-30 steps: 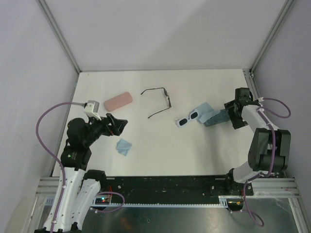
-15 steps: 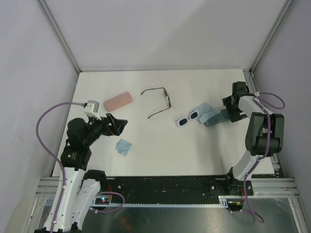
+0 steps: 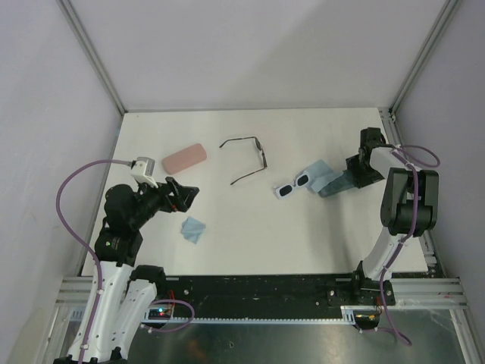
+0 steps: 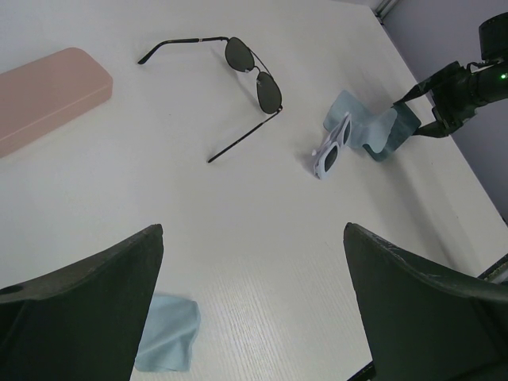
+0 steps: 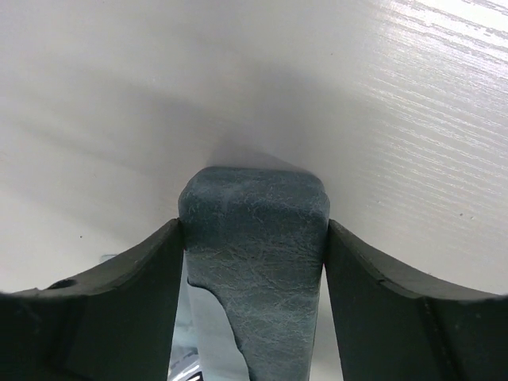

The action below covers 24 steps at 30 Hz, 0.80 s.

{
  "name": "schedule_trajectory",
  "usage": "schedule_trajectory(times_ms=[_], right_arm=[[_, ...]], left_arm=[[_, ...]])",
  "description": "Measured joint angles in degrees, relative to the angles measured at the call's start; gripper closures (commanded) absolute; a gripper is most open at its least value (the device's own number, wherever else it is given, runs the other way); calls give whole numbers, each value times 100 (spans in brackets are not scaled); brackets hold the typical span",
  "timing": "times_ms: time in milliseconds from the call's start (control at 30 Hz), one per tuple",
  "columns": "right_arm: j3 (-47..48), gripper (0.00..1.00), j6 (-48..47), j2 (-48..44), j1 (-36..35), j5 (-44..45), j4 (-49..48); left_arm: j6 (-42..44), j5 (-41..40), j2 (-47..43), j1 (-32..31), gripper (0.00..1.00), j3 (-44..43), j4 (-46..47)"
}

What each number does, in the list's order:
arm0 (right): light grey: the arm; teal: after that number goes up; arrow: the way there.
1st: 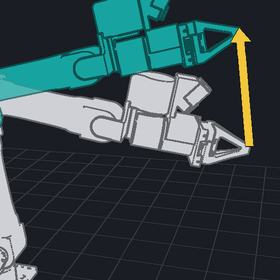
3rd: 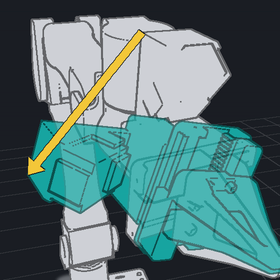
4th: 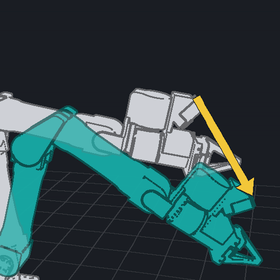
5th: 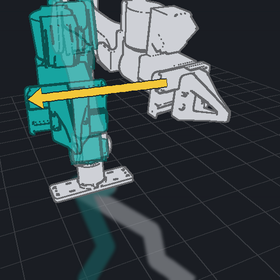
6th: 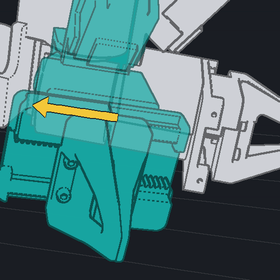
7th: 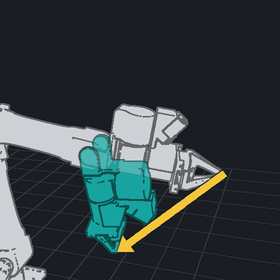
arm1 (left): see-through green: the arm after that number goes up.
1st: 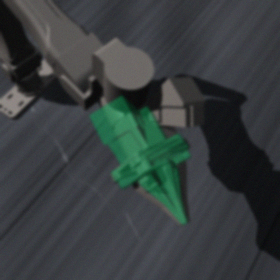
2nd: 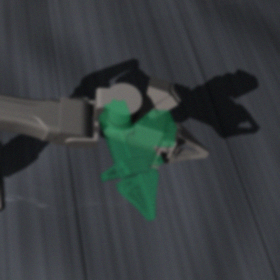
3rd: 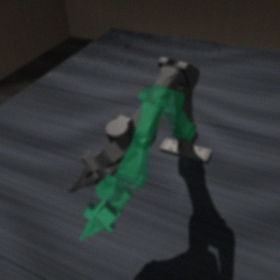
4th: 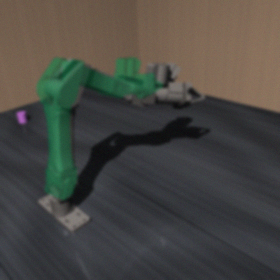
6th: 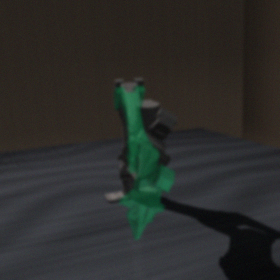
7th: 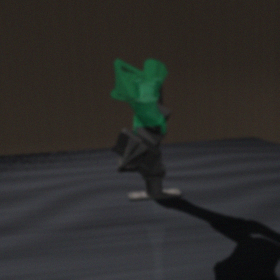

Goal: Organize the sunglasses
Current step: Pick up the sunglasses case from the center of the board.

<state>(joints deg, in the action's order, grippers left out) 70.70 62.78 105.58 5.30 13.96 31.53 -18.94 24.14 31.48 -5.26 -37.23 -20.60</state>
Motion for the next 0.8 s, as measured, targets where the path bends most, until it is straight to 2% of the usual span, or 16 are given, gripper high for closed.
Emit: schedule_trajectory(times_ms=[67, 167, 300, 600, 800], right_arm=[[4, 47, -35, 0, 7, -28, -9], [7, 50, -125, -13, 9, -24, -9], [4, 50, -343, -245, 4, 76, 103], [15, 49, -1174, -1888, -138, 761, 450], [17, 50, -1749, -2159, -284, 916, 807]], left_arm=[[0, 0, 0, 0, 0, 0, 0], [0, 2, 0, 0, 0, 0, 0], [0, 0, 0, 0, 0, 0, 0], [0, 7, 96, 0, 0, 0, 0], [-4, 243, 267, -9, 0, 15, 98]])
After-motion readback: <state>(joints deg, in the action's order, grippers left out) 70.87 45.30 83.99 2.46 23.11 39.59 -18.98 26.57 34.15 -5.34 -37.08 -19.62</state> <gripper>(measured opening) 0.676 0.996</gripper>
